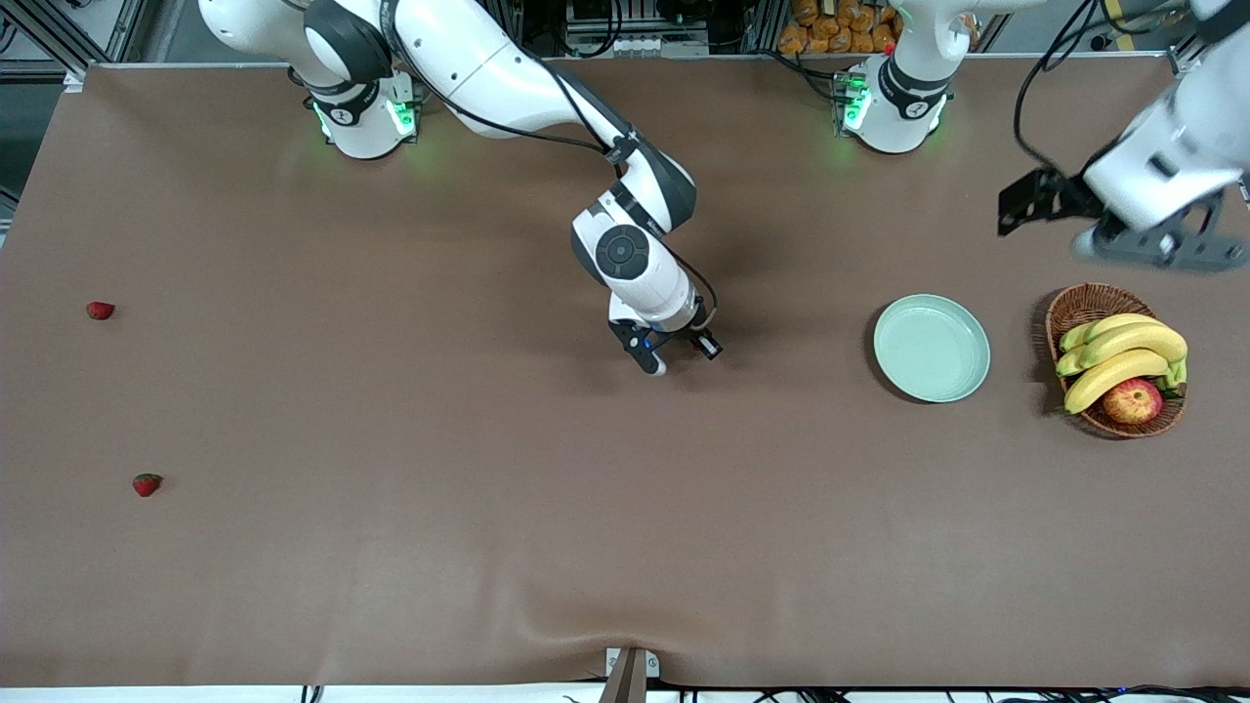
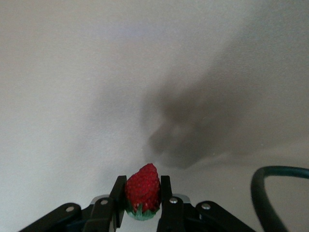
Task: Collect all strawberries into plate
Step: 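Carry the strawberry to mid-table with the right gripper and release it, then return the right gripper to a strawberry while the left gripper reaches mid-table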
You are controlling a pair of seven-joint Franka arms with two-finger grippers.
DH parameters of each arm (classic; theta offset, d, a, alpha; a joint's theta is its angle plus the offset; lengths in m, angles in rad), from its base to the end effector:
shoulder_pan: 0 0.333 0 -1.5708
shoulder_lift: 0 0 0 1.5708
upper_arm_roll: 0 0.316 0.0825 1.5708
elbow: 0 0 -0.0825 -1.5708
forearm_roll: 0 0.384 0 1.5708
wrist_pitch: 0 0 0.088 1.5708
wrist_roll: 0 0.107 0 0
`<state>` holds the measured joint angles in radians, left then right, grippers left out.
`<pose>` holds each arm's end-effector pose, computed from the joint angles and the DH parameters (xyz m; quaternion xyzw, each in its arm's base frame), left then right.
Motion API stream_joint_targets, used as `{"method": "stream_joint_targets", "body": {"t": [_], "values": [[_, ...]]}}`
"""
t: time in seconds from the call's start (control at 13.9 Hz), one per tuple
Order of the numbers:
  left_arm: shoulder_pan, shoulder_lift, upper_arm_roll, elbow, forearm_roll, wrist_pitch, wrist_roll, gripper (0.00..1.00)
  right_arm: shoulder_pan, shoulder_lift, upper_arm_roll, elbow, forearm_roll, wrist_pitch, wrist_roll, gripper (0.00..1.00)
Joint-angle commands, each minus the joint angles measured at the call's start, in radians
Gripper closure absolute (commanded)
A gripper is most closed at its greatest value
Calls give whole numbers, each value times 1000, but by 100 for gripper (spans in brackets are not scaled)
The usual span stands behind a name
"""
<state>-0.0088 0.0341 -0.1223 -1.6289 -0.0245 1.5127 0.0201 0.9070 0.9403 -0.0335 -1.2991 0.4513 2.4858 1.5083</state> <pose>0.5491 -0.0741 0.5740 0.9942 -0.0752 -0.0756 0.0101 0.4891 0.5915 0.1970 -0.8748 0.4462 0.0897 0.1662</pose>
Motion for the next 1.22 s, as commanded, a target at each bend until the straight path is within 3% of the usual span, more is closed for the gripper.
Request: {"method": "stream_joint_targets", "body": {"t": [0.0,0.07,0.14,0.29,0.57,0.93,1.15], "values": [[4,138,-3,132,9,-6,-8,0,6,29,-16,40,-5,-4,24,32],[-5,177,-3,139,15,-3,-8,0,4,29,-16,40,-13,-5,23,11],[-17,203,-8,145,24,-2,-9,0,4,28,-20,40,-32,-7,20,0],[-42,240,-11,143,34,7,-8,0,-3,8,-28,43,-94,-36,21,0],[-81,296,-16,144,29,12,-3,0,-130,-55,-39,64,-92,-262,-8,0],[-164,365,-20,182,21,32,-19,0,-345,-95,-40,139,-95,-525,-274,0],[-238,412,-20,196,20,113,-187,0,-479,-115,-72,136,-102,-616,-507,0]]}}
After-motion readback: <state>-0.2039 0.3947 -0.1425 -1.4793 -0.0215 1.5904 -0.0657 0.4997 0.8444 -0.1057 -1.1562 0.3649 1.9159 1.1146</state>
